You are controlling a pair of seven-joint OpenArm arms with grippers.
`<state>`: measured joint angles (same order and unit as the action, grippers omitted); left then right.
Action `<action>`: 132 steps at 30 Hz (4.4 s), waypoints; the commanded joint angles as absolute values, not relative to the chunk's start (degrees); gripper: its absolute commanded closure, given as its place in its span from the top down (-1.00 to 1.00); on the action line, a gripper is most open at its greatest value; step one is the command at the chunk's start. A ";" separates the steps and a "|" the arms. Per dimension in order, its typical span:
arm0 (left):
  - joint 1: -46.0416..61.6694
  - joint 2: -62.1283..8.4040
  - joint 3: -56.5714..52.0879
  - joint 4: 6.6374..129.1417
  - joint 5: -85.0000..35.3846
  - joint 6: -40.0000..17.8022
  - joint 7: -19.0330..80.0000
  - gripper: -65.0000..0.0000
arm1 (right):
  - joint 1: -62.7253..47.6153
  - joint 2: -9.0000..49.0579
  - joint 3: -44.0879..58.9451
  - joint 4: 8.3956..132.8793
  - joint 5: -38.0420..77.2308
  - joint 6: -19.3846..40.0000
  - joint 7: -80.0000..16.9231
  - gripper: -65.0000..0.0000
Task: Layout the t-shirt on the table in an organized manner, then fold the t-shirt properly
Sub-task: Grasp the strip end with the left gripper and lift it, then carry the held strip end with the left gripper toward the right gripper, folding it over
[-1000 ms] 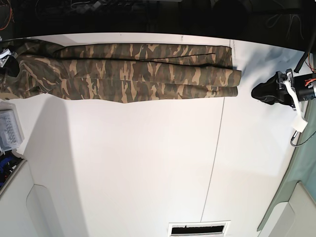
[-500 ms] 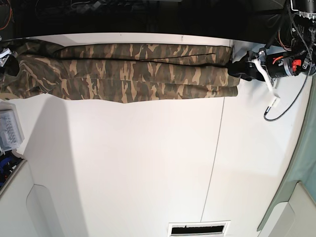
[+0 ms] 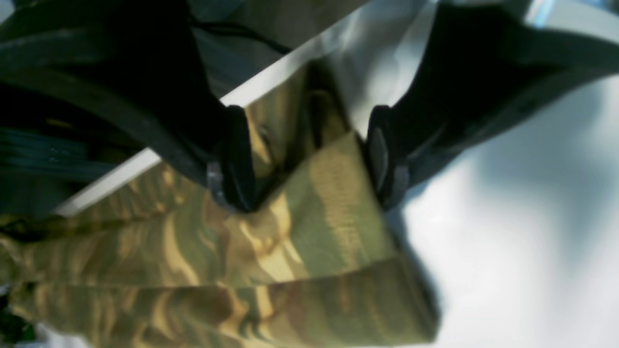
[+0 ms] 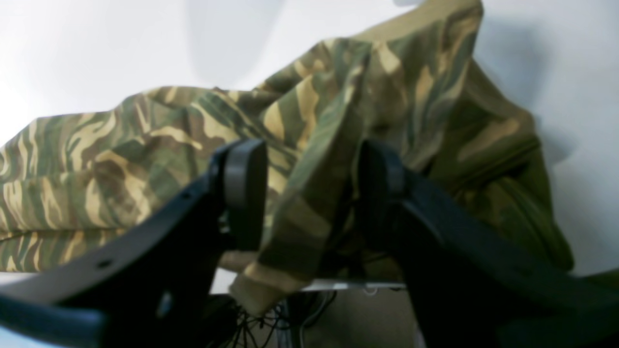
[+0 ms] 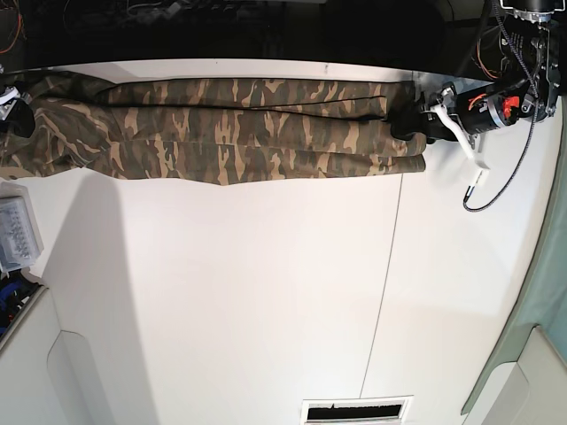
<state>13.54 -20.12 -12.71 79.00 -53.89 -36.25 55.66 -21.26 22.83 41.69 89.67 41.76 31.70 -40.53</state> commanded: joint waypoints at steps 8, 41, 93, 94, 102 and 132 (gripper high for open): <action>13.37 -17.10 -12.71 79.66 -54.50 -37.08 53.39 -0.26 | -21.15 24.10 42.26 90.65 42.68 31.79 -39.48 -0.07; 11.46 -20.36 -6.22 109.12 -58.50 -36.86 52.56 -1.00 | -20.32 23.62 42.24 90.63 44.58 31.83 -40.53 -0.07; 10.50 0.60 23.22 96.55 -29.71 -31.97 40.07 0.10 | -10.15 24.71 29.50 66.43 40.53 31.35 -35.62 0.37; 10.50 0.60 23.22 96.90 -29.71 -31.97 40.07 0.10 | -10.00 24.73 29.50 66.43 40.58 31.55 -35.64 0.32; 10.46 0.60 20.93 100.18 -29.06 -32.12 40.07 0.10 | -10.02 24.84 29.54 66.48 40.23 32.88 -36.01 -1.00; 10.79 2.42 6.07 77.28 -24.95 -25.52 33.56 0.10 | -10.13 30.39 43.99 94.61 54.35 32.75 -46.17 -1.00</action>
<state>10.61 2.70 6.04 77.06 -26.26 -26.26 31.90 -10.63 29.30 43.70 93.60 52.80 32.34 -47.31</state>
